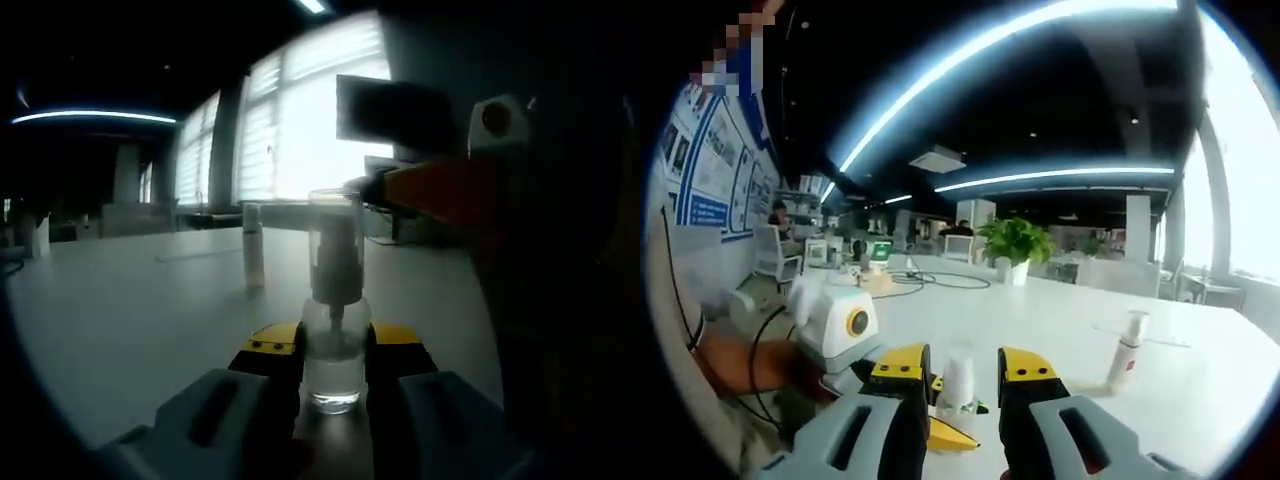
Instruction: Clamp pump bottle remove cover press pump head put on cover
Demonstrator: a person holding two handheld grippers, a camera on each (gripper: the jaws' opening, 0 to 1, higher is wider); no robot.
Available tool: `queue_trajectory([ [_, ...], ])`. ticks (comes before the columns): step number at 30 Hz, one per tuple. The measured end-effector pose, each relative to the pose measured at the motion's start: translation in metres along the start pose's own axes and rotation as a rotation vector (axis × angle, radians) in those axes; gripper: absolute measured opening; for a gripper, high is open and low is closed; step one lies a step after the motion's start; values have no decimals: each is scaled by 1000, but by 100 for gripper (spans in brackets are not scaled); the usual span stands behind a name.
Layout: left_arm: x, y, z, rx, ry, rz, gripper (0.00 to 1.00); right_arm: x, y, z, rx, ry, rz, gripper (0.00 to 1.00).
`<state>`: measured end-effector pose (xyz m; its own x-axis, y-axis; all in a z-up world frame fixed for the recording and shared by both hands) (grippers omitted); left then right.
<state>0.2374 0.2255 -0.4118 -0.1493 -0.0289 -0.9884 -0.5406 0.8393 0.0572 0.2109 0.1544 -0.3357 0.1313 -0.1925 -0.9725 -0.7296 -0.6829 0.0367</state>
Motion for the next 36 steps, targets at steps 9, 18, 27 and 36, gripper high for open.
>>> queue_trajectory([
  [9, 0, 0, -1, -1, -2, 2, 16, 2, -8, 5, -17, -14, 14, 22],
  [18, 0, 0, 0, -2, -3, 2, 16, 4, -17, 8, -28, -17, 23, 21],
  [27, 1, -1, 0, -2, -4, 3, 16, 7, -22, 7, -18, -5, 45, 17],
  [36, 1, -1, -1, 0, -6, 3, 16, 8, -22, 9, -18, -13, 52, 13],
])
Point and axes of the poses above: the point that each gripper's makers call its tool centre point, and the gripper's own axes: y roughly backward along the fingers, z roughly to its left, x roughly out of its underside, the point moved 5 cm from there along y, roughly backward along the fingers, and after that the axes turned 8 degrees about y, right-handed, at the moved point
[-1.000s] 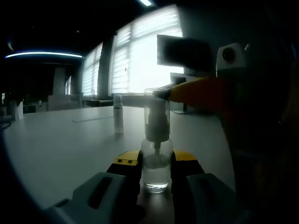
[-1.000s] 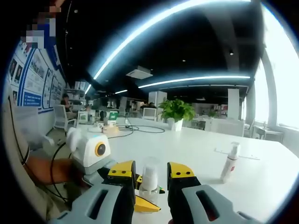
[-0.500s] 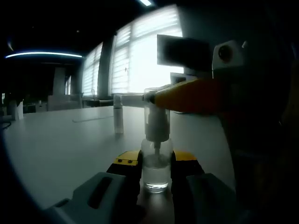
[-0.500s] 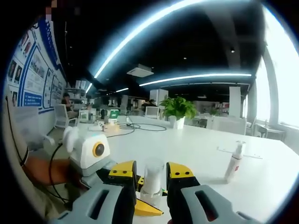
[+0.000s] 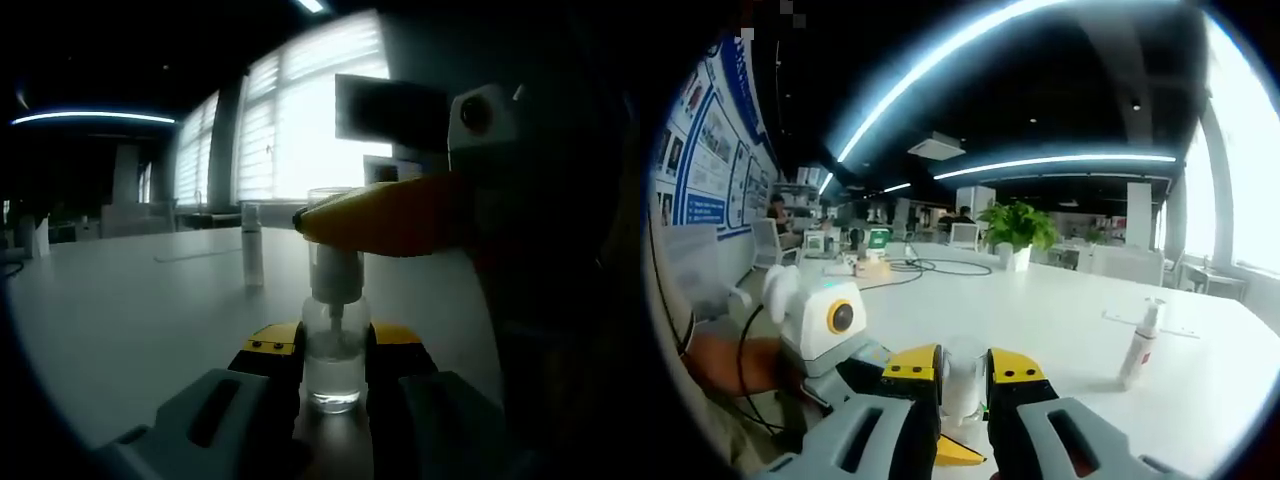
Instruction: Clamp pump bottle remove cover press pump head put on cover
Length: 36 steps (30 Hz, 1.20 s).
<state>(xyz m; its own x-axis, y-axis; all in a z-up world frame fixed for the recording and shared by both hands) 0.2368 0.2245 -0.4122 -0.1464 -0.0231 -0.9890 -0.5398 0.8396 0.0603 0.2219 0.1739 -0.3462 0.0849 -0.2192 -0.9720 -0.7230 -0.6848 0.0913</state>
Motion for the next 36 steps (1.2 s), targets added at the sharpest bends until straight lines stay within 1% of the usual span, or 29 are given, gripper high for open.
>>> queue_trajectory([
  [10, 0, 0, -1, 0, -1, 1, 16, 0, -1, 2, -18, 17, 3, 12],
  [30, 0, 0, 0, 0, -2, 2, 16, -1, 0, 3, -22, 2, 5, 12],
  [36, 0, 0, -1, 2, -5, 2, 16, -1, 0, 3, -23, -7, -5, 12],
])
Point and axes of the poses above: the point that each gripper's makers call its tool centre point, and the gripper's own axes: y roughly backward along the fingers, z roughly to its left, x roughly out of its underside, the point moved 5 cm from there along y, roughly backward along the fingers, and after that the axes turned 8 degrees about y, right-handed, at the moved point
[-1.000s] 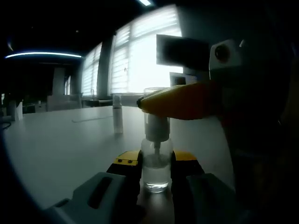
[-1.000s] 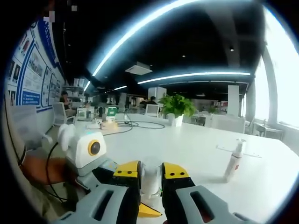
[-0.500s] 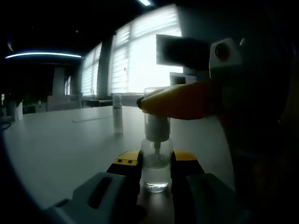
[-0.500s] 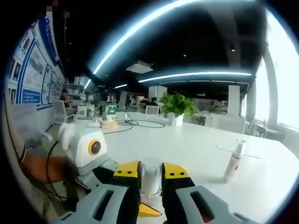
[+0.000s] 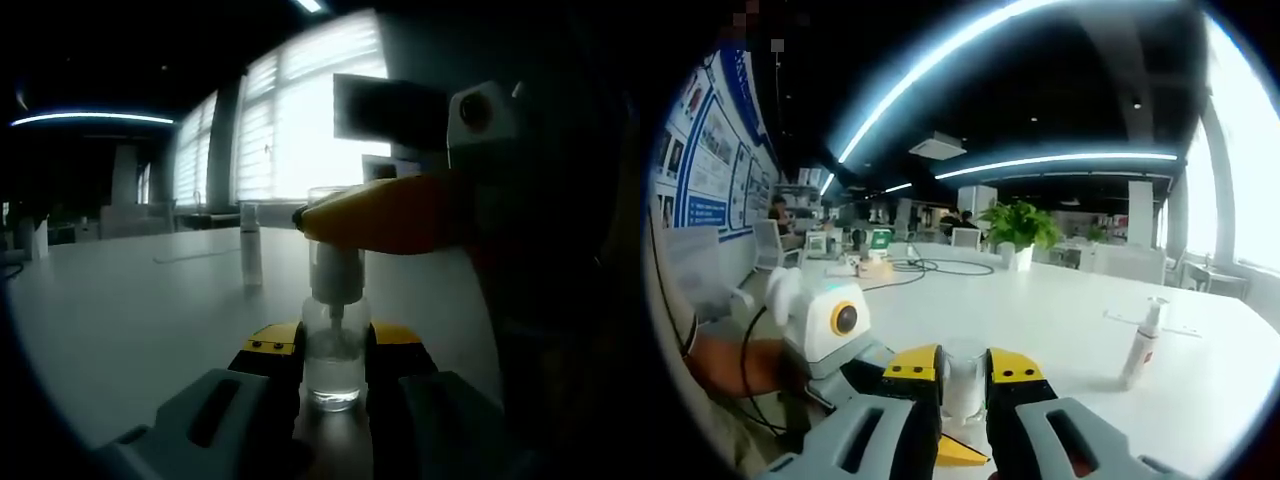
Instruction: Clamp pump bottle remove cover press pump head put on cover
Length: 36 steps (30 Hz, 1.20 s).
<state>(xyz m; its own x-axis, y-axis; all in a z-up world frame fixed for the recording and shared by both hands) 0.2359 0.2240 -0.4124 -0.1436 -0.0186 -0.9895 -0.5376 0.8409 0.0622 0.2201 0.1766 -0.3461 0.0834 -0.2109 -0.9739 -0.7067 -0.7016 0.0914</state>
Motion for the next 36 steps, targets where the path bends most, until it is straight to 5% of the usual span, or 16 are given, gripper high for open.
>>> queue_trajectory([
  [15, 1, 0, 1, 1, 3, 5, 15, 1, 2, -3, 3, -67, -20, 12],
  [18, 1, -1, 2, 3, 12, 7, 15, -15, 6, -8, 19, -91, -99, 12],
  [36, 1, -1, 2, 0, 2, 6, 15, -26, 8, -12, 28, -60, -126, 12],
])
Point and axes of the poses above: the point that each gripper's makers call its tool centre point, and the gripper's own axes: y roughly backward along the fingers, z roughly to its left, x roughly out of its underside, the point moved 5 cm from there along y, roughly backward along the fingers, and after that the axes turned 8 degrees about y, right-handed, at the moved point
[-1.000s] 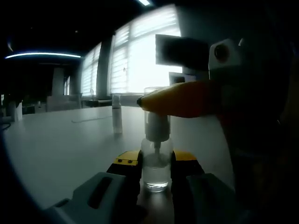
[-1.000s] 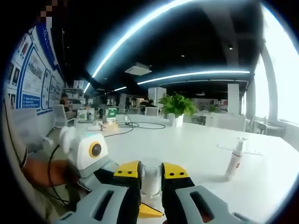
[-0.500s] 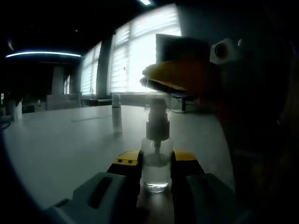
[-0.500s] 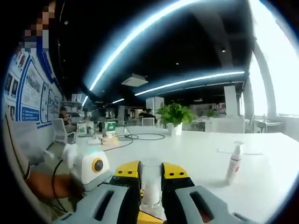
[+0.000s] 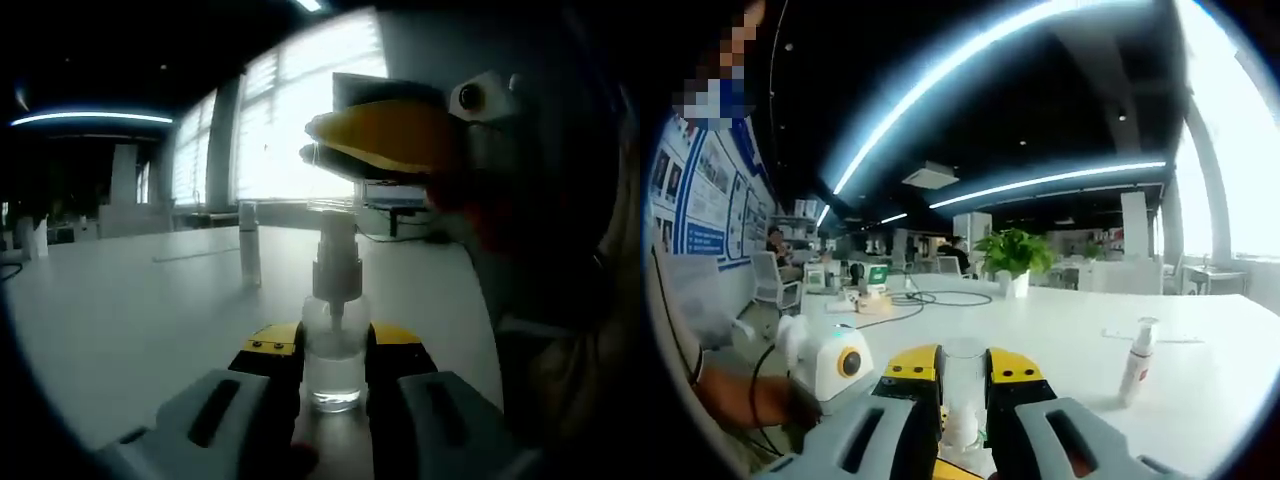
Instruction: Clamp pump bottle remove cover press pump head put on cover
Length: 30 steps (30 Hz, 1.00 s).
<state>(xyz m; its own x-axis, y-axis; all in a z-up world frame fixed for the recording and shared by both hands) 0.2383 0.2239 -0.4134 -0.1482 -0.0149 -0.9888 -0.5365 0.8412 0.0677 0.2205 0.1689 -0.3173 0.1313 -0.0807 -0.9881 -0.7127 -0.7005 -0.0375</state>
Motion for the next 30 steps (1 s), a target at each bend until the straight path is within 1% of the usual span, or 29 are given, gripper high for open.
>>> queue_trajectory([
  [13, 0, 0, -1, -1, -2, -1, 15, -6, 8, -13, 45, 14, -17, 12],
  [30, 0, 1, -1, -4, 4, 0, 15, -3, 18, -30, 106, 26, -16, 12],
])
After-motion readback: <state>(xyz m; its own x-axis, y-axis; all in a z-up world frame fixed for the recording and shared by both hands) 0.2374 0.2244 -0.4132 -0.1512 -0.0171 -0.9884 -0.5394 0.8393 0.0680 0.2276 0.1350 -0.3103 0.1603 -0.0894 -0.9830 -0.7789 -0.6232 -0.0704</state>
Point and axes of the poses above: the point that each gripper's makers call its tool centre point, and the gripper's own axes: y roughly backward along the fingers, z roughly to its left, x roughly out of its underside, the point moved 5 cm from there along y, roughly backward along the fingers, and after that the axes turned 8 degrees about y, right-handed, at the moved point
